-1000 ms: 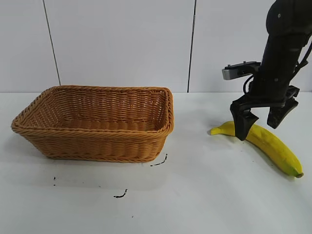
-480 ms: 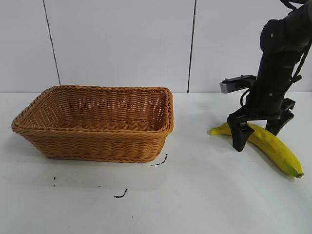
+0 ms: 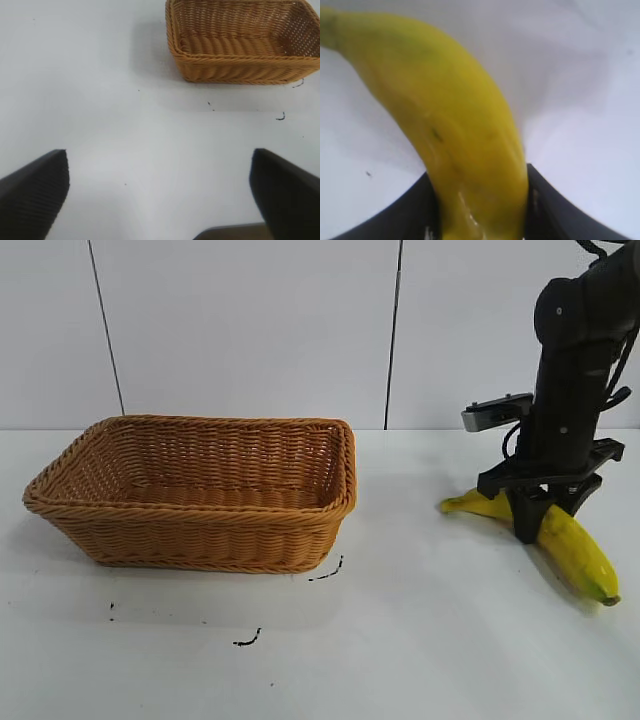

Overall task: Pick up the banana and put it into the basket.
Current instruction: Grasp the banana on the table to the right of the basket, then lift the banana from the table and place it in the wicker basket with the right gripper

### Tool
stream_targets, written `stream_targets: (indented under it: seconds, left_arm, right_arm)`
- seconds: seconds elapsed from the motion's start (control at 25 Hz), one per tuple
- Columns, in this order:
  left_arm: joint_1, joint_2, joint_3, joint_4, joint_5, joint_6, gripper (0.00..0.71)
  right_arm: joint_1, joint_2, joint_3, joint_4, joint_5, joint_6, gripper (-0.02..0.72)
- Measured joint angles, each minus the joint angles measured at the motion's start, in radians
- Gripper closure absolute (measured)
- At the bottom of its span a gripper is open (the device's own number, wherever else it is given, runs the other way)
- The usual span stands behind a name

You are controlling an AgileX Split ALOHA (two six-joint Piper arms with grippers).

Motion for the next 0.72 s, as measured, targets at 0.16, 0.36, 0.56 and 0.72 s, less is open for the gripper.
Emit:
stream_targets:
  seconds: [0.16,0.36,0.56,0.72]
  left_arm:
    - [0.000,0.000,0.000,0.000,0.000,0.000,0.015]
    - [0.000,0.000,0.000,0.000,0.000,0.000,0.015]
    - [0.000,0.000,0.000,0.000,0.000,0.000,0.015]
    - [0.000,0.000,0.000,0.000,0.000,0.000,0.015]
  right_arm:
    - [0.000,-0.034,-0.124,0.004,0.133,0.000,0.386]
    - [0.000,-0.063,-0.300,0.034,0.228,0.002,0.386]
    - [0.004,-0.075,-0.420,0.092,0.234,0.002,0.386]
    - [0.021,-0.075,-0.444,0.100,0.241,-0.024,0.386]
